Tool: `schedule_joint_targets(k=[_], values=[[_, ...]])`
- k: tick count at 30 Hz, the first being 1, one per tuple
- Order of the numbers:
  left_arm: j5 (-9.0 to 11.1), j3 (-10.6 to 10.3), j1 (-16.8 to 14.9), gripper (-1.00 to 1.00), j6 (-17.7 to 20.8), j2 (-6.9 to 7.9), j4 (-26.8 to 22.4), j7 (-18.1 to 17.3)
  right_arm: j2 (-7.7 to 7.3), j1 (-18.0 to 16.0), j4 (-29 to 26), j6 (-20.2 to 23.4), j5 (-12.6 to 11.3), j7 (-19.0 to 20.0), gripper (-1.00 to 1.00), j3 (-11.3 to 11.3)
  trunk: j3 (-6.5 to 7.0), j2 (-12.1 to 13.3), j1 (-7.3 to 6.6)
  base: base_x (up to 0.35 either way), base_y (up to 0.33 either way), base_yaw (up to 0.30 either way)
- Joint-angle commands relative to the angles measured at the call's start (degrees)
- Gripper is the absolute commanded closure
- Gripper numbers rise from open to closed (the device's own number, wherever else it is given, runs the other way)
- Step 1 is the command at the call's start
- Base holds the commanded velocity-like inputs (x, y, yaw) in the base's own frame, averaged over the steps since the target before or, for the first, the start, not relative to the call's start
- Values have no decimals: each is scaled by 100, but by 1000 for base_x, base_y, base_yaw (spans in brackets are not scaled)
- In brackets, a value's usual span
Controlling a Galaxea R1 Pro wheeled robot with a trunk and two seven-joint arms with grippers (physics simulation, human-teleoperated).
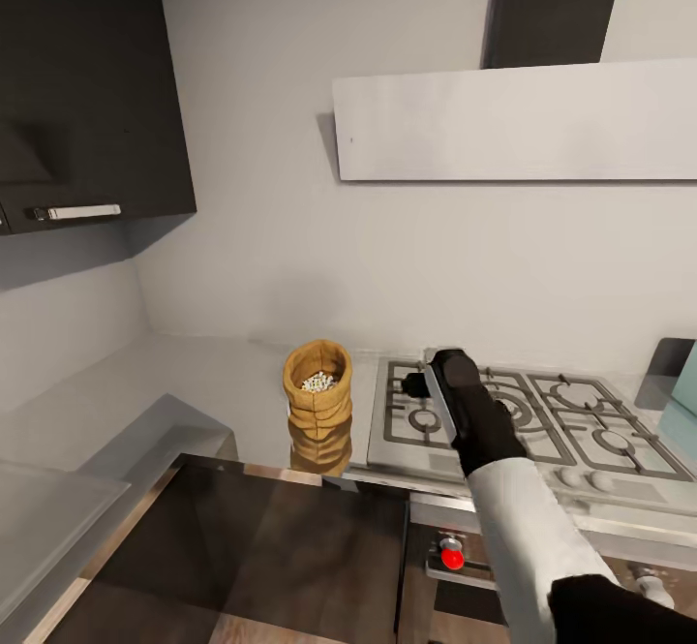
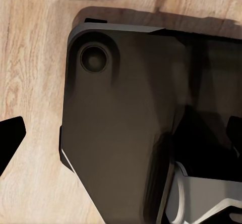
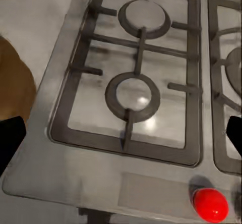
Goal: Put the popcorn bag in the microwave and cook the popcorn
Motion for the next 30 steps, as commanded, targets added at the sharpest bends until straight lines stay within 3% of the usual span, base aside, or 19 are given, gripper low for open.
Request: schedule_joint_targets(k=[1, 3, 5, 9, 12, 14, 16, 18, 30], values=[[52, 0, 2, -100, -7, 0, -9, 1, 1, -252, 202, 11, 36, -10, -100, -2, -10, -7, 1, 0, 0, 0], [52, 0, 2, -100, -5, 0, -9, 1, 1, -915, 909, -322, 21, -218, -100, -21, -10, -7, 1, 0, 0, 0], [52, 0, 2, -100, -1, -4, -9, 1, 1, -1235, 1415, -597, -31, -446, -100, -31, -10, -7, 1, 0, 0, 0], [53, 0, 2, -100, 1, 2, -9, 1, 1, -1449, 2394, -1572, -443, -914, -100, -41, -10, -7, 1, 0, 0, 0], [52, 0, 2, -100, 2, 1, -9, 1, 1, -1470, 2639, -1789, -532, -1194, -100, -15, -10, -7, 1, 0, 0, 0], [52, 0, 2, -100, 2, -3, -9, 1, 1, -1473, 2662, -1593, -556, -1240, -100, -8, -10, -7, 1, 0, 0, 0], [52, 0, 2, -100, 2, -4, -9, 1, 1, -1474, 2650, -1059, -580, -1256, -100, -5, -10, -7, 1, 0, 0, 4], [52, 0, 2, -100, 2, -5, -9, 1, 1, -1474, 2575, -938, -590, -1230, -100, -30, -10, -7, 1, 0, 0, 129], [52, 0, 2, -100, 2, -6, -9, 1, 1, -1474, 2516, -855, -586, -1213, -100, -31, -10, -7, 1, 0, 0, 289]])
